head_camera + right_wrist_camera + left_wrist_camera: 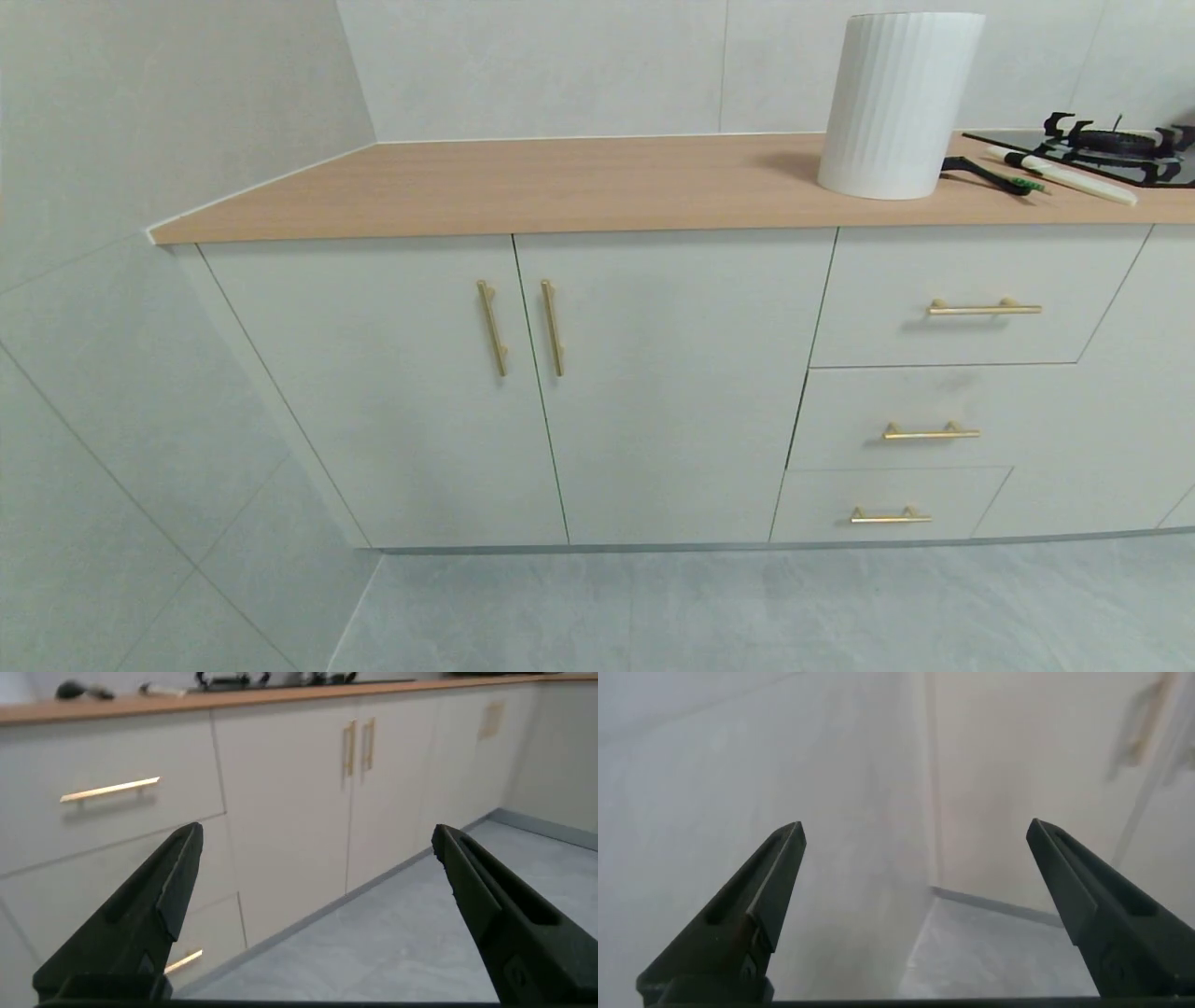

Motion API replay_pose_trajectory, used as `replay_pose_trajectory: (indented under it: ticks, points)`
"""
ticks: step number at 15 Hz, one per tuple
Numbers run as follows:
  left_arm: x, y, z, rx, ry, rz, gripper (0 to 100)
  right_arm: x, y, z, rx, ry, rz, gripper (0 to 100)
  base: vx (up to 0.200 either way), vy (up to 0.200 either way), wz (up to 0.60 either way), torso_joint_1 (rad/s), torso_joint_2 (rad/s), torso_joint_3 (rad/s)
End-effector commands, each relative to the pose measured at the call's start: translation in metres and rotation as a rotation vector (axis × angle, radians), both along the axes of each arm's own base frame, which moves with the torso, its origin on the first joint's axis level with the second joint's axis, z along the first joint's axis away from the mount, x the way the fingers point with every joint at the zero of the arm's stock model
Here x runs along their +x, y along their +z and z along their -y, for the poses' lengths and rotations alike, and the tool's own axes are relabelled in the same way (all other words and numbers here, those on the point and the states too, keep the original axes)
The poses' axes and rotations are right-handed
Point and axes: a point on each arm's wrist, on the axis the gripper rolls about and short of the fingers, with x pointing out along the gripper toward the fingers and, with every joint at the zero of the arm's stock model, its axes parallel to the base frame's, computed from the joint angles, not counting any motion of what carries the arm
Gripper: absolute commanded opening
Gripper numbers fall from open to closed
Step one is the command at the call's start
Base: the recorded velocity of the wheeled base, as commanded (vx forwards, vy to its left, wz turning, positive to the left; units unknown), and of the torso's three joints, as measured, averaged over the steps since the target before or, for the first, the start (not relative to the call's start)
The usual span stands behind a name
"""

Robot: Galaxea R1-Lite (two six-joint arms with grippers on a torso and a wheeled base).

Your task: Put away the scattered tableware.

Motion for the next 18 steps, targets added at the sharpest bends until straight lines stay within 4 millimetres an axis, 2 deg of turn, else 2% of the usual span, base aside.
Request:
replay_pose_trajectory:
  ticks: [1, 2, 3, 5, 8, 9, 11, 18]
  points:
    - [0.003, -0.027, 0.002, -0.002, -0.011, -0.025, 100, 0.001, -0.017, -0.001, 0.001, 0.021, 0.003, 100, 0.000, 0.000, 0.00, 0.000, 0.00, 0.000]
    - [0.007, -0.034, 0.003, 0.000, -0.036, -0.050, 100, 0.004, -0.023, -0.001, -0.008, 0.052, -0.021, 100, 0.000, 0.000, 0.00, 0.000, 0.00, 0.000]
    - [0.019, -0.051, 0.003, 0.002, -0.077, -0.057, 100, 0.013, -0.042, -0.004, -0.015, 0.190, -0.087, 100, 0.000, 0.000, 0.00, 0.000, 0.00, 0.000]
    - [0.033, -0.071, 0.006, 0.013, -0.199, -0.009, 100, 0.016, -0.050, -0.007, 0.000, 0.324, -0.149, 100, 0.000, 0.000, 0.00, 0.000, 0.00, 0.000]
    - [0.033, -0.073, 0.008, -0.047, -0.289, -0.012, 100, 0.017, -0.059, -0.009, -0.002, 0.452, -0.240, 100, 0.000, 0.000, 0.00, 0.000, 0.00, 0.000]
    - [0.034, -0.078, 0.010, -0.109, -0.414, -0.044, 100, 0.018, -0.059, -0.011, 0.018, 0.534, -0.228, 100, 0.000, 0.000, 0.00, 0.000, 0.00, 0.000]
    - [0.034, -0.078, 0.011, -0.091, -0.419, -0.051, 100, 0.018, -0.066, -0.014, 0.036, 0.655, -0.291, 100, 0.000, 0.000, 0.00, 0.000, 0.00, 0.000]
    - [0.034, -0.078, 0.011, -0.110, -0.420, -0.044, 100, 0.018, -0.064, -0.014, 0.022, 0.663, -0.276, 100, 0.000, 0.000, 0.00, 0.000, 0.00, 0.000]
